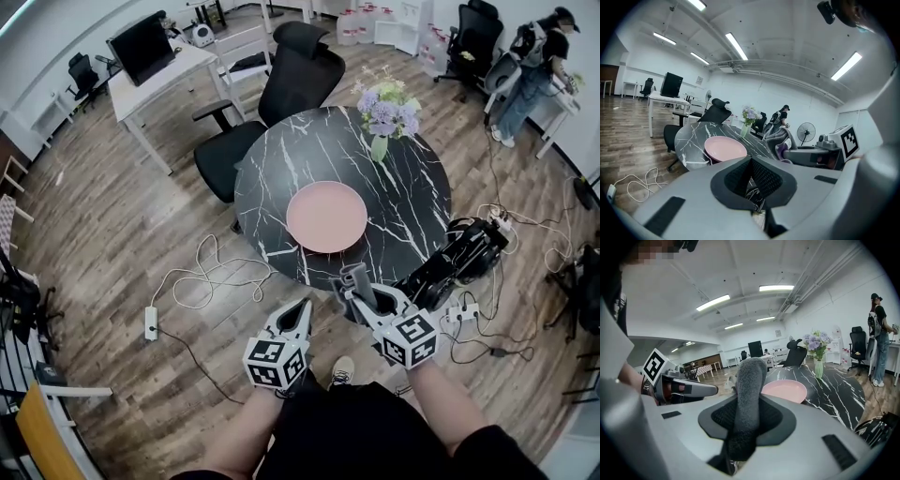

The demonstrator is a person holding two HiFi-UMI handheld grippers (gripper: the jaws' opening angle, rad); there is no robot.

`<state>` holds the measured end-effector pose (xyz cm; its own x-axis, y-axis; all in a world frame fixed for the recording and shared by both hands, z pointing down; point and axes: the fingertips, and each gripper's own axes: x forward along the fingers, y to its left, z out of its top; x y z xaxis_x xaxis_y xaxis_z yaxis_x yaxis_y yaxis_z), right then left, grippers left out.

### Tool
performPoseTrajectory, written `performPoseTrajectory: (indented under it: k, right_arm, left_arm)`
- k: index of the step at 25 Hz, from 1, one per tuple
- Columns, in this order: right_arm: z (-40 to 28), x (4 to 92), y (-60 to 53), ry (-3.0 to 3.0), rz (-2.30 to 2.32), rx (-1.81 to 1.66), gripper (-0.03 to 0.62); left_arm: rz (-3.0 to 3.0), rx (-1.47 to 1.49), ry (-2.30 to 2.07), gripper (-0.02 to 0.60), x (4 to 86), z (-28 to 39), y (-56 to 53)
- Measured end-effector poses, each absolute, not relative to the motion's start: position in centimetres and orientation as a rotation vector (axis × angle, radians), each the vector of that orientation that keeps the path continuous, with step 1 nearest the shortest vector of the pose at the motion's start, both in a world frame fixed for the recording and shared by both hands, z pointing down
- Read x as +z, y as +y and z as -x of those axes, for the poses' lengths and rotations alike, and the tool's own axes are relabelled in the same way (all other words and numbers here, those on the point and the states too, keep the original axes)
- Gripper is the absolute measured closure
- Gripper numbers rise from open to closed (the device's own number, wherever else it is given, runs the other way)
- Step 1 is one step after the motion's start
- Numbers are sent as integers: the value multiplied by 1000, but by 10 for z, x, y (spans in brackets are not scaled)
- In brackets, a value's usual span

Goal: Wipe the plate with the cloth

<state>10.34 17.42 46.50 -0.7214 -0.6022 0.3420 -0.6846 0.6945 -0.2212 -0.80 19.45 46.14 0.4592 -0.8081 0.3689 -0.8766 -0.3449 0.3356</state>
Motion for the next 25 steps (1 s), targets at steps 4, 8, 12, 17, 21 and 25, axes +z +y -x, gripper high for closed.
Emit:
performPoseTrajectory:
  k: [4, 8, 12, 17, 21, 25]
  right_arm:
    - [-106, 467, 177, -2659, -1019, 492, 488]
    - [-110, 467, 177, -2663, -1016, 492, 488]
    - [-111, 467, 178, -2669, -1014, 491, 488]
    - [-111, 468, 178, -2672, -1012, 503, 488]
    - [-110, 471, 177, -2666, -1008, 514, 488]
    - [-106, 471, 175, -2671, -1003, 505, 488]
  left_arm:
    - [-2211, 178, -1415, 563, 464, 8, 196]
    - [-2206, 177, -1423, 563, 465, 6, 197]
    - [-2206, 184, -1419, 563, 465, 3, 200]
    - [-2207, 191, -1422, 563, 465, 3, 199]
    - [-2204, 188, -1421, 563, 467, 5, 199]
    - [-2200, 175, -1430, 563, 468, 11, 194]
